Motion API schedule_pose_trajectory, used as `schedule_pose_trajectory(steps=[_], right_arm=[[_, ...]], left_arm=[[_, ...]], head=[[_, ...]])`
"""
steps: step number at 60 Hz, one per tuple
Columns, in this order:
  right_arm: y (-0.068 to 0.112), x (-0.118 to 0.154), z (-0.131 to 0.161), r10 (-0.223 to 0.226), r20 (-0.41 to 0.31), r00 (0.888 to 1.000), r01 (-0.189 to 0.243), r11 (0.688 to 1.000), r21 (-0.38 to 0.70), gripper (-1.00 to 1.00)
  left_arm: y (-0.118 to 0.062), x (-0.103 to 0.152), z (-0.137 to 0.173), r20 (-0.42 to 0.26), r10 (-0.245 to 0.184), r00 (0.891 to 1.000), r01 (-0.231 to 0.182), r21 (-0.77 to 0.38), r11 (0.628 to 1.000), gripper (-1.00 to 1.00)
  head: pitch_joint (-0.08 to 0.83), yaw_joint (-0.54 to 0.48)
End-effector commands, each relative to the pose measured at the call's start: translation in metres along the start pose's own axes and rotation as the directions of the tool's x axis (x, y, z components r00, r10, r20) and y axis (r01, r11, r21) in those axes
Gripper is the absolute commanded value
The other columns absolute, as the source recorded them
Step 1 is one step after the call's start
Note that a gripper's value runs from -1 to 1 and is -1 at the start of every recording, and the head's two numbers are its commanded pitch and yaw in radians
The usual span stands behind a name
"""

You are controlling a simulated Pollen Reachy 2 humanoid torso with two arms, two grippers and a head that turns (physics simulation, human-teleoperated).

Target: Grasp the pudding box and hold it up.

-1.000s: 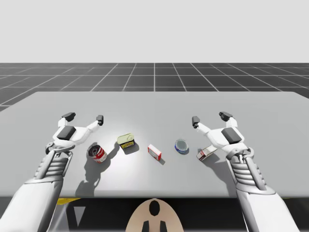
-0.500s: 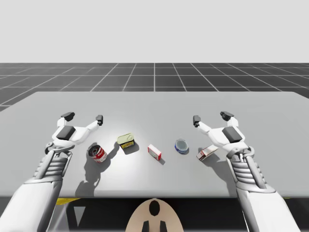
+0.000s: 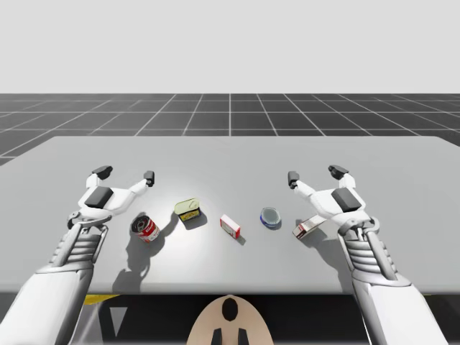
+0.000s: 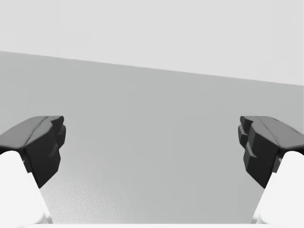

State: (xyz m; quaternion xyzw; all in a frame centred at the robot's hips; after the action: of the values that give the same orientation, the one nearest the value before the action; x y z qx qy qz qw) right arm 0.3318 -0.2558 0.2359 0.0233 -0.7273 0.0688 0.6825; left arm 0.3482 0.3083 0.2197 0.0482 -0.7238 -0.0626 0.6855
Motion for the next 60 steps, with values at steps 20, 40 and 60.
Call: schedule_pose_trajectory(steps=[20, 40, 60], right_arm=[[-0.001, 0.016, 0.042, 0.005, -0.005, 1.0, -0.004, 0.997, 0.082, -1.0], [0.0, 0.004, 0.103, -0.033, -0.007, 0.999, 0.034, 0.985, 0.167, -1.0], [0.002, -0.044, 0.134, -0.068, -0.066, 0.996, 0.078, 0.985, 0.157, -1.0]], left_arm=[[-0.001, 0.0, 0.002, -0.004, 0.003, 1.0, -0.003, 0.004, 1.0, -1.0], [-0.002, -0.002, 0.001, -0.013, 0.005, 1.0, -0.005, 0.008, 1.0, -1.0], [-0.003, -0.005, 0.0, -0.016, -0.004, 1.0, 0.004, 0.01, 1.0, -1.0]], head=[[0.693, -0.39], [0.687, -0.4], [0.686, -0.4]])
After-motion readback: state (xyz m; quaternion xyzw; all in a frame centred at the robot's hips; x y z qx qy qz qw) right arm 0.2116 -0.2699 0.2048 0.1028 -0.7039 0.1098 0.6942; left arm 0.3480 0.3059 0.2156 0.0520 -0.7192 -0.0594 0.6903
